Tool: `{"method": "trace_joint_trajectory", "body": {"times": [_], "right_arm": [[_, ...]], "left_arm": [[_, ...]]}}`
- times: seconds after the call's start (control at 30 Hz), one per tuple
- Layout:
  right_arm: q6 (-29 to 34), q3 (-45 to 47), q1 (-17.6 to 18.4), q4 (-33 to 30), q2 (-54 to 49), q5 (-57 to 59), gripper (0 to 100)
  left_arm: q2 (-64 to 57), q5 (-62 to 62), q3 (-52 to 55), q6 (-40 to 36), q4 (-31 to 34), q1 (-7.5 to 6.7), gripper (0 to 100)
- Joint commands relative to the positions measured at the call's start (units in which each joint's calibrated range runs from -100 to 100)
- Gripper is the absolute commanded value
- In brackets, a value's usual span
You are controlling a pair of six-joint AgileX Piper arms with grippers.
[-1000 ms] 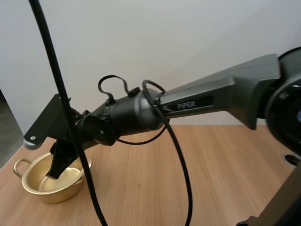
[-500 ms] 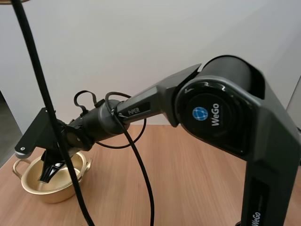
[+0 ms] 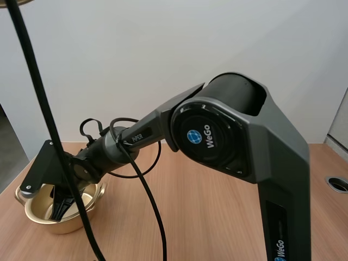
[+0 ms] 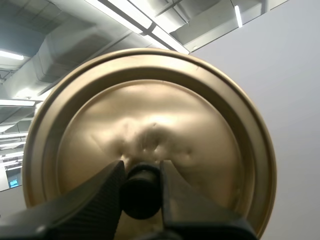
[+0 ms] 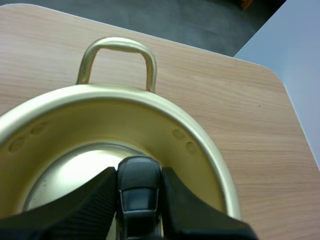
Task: Open the pot, put the car inside, and close it
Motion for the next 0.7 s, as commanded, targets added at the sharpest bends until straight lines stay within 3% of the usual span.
{"method": "trace_joint_trajectory", "body": {"times": [0.0,0.07,0.2,0.27,0.57,0.67], "right_arm": [[0.03,-0.02,0.03,0.09,0.06,0.47,0],[0.03,-0.02,0.03,0.09,0.06,0.7,3],[0.03,-0.02,0.03,-0.02,0.06,1.9,37],[0.03,-0.02,0.03,-0.02,0.06,3.01,45],[0.03,-0.02,0.03,-0.02,0.06,4.47,46],[0.03,-0.02,0.03,-0.02,0.06,4.53,53]], "left_arm": [[0.01,0.88,0.01,-0.01,0.08,0.04,0],[0.01,1.41,0.01,-0.01,0.19,0.04,0],[0.01,1.45,0.01,-0.01,0.3,0.04,0],[0.01,1.66,0.01,-0.01,0.5,0.04,0],[0.01,4.73,0.01,-0.01,0.64,0.04,0],[0.01,5.7,0.01,-0.01,0.64,0.04,0]]}}
